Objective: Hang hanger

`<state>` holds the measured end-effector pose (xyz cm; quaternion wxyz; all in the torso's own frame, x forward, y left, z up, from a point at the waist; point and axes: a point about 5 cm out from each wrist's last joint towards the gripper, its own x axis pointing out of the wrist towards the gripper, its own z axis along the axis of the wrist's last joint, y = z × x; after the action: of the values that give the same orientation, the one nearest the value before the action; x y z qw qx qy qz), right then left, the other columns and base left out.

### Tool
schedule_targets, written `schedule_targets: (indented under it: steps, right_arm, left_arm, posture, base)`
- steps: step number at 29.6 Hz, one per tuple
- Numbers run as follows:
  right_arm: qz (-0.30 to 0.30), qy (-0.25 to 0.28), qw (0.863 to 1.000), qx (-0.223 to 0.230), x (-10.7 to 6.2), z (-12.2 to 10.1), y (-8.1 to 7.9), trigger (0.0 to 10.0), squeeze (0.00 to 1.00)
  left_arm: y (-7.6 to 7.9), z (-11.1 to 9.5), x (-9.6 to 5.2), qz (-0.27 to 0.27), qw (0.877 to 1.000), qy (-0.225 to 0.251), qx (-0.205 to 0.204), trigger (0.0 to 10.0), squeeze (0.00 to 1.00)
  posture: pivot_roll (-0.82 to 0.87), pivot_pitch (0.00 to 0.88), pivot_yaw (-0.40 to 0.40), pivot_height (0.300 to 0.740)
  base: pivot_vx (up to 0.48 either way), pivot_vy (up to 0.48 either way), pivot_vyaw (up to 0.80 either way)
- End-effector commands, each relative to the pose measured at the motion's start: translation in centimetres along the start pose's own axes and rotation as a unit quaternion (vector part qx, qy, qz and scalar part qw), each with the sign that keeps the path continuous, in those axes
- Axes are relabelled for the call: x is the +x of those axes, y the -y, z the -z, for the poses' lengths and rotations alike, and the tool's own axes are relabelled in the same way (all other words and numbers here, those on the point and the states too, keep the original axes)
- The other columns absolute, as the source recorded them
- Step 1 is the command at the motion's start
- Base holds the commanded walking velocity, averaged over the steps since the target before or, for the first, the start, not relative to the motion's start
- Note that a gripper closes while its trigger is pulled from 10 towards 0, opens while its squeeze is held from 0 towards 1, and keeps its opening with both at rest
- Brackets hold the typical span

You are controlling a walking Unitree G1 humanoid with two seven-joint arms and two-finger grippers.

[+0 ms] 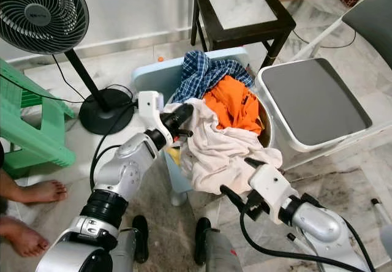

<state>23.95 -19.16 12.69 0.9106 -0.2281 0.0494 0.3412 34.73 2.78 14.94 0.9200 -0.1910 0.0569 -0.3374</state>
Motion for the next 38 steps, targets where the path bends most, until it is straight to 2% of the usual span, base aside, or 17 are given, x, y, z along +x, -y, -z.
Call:
schedule_targets:
  steps: [1,4,5,8,9,11,15,21,24,27,29,34,38]
  right_arm:
    - [-0.002,-0.012,1.0,0.0,0.1,0.4,-0.4,10.0,0.76]
    - [-0.001,-0.009,1.0,-0.007,0.4,0.2,-0.4,10.0,0.76]
    - [-0.001,-0.001,1.0,-0.008,0.9,-0.2,-0.4,10.0,0.77]
    - [-0.004,0.006,1.0,-0.011,1.3,-0.5,-0.5,10.0,0.76]
    - [-0.004,0.006,1.0,-0.011,1.3,-0.5,-0.5,10.0,0.76]
    - [-0.004,0.007,1.0,-0.016,1.7,-0.5,-0.5,10.0,0.77]
    - [-0.005,0.006,1.0,-0.021,2.0,-0.5,-0.6,10.0,0.76]
    - [-0.01,0.004,0.999,-0.031,2.3,-0.4,-0.6,10.0,0.77]
    - [-0.011,0.006,0.999,-0.033,2.6,-0.5,-0.7,10.0,0.77]
    - [-0.017,0.008,0.999,-0.036,2.8,-0.6,-1.0,10.0,0.77]
    - [-0.022,0.011,0.999,-0.041,3.0,-0.7,-1.2,10.0,0.78]
    - [-0.021,0.014,0.999,-0.044,3.1,-0.9,-1.4,10.0,0.78]
    - [-0.02,0.017,0.998,-0.049,3.2,-0.9,-1.9,10.0,0.78]
  left_arm:
    - [2.3,3.0,0.3,0.032,0.999,-0.036,-0.026,10.0,1.0]
    - [2.5,3.4,0.1,0.041,0.998,-0.042,-0.012,10.0,1.0]
    - [2.9,3.3,0.0,0.058,0.997,-0.049,0.024,10.0,1.0]
    - [3.5,3.0,-0.4,0.092,0.992,-0.057,0.068,10.0,1.0]
    - [3.5,3.0,-0.4,0.092,0.992,-0.057,0.068,10.0,1.0]
    - [3.5,2.7,-0.9,0.1,0.988,-0.061,0.1,10.0,1.0]
    - [2.6,1.6,-2.0,0.077,0.984,-0.051,0.154,10.0,1.0]
    - [1.6,-0.2,-2.8,0.022,0.986,-0.022,0.167,10.0,1.0]
    - [0.3,-1.4,-3.3,-0.023,0.985,0.0,0.173,10.0,1.0]
    - [-1.2,-1.3,-3.5,-0.052,0.985,-0.013,0.165,10.0,1.0]
    - [-1.6,-1.2,-3.4,-0.06,0.984,-0.02,0.166,10.0,1.0]
    - [-1.7,-1.2,-2.6,-0.068,0.984,-0.024,0.163,10.0,1.0]
    - [-0.4,-2.0,-0.8,-0.047,0.985,-0.014,0.167,10.0,1.0]
  posture:
    - [0.04,0.358,-0.061,0.74]
    - [0.04,0.359,-0.061,0.74]
    - [0.04,0.358,-0.064,0.74]
    - [0.05,0.356,-0.066,0.74]
    - [0.05,0.356,-0.066,0.74]
    - [0.05,0.355,-0.066,0.74]
    - [0.07,0.356,-0.066,0.74]
    - [0.07,0.354,-0.069,0.74]
    - [0.08,0.353,-0.071,0.74]
    - [0.08,0.354,-0.078,0.74]
    - [0.08,0.354,-0.078,0.74]
    - [0.06,0.359,-0.077,0.74]
    - [0.05,0.363,-0.068,0.74]
  base:
    - [0.0,0.0,0.0]
    - [0.0,0.0,0.0]
    - [0.0,0.0,0.0]
    - [0.0,0.0,0.0]
    - [0.0,0.0,0.0]
    - [0.0,0.0,0.0]
    - [0.0,0.0,0.0]
    - [0.0,0.0,0.0]
    - [0.0,0.0,0.0]
    - [0.0,0.0,0.0]
    - [0.0,0.0,0.0]
    - [0.0,0.0,0.0]
    - [0.0,0.0,0.0]
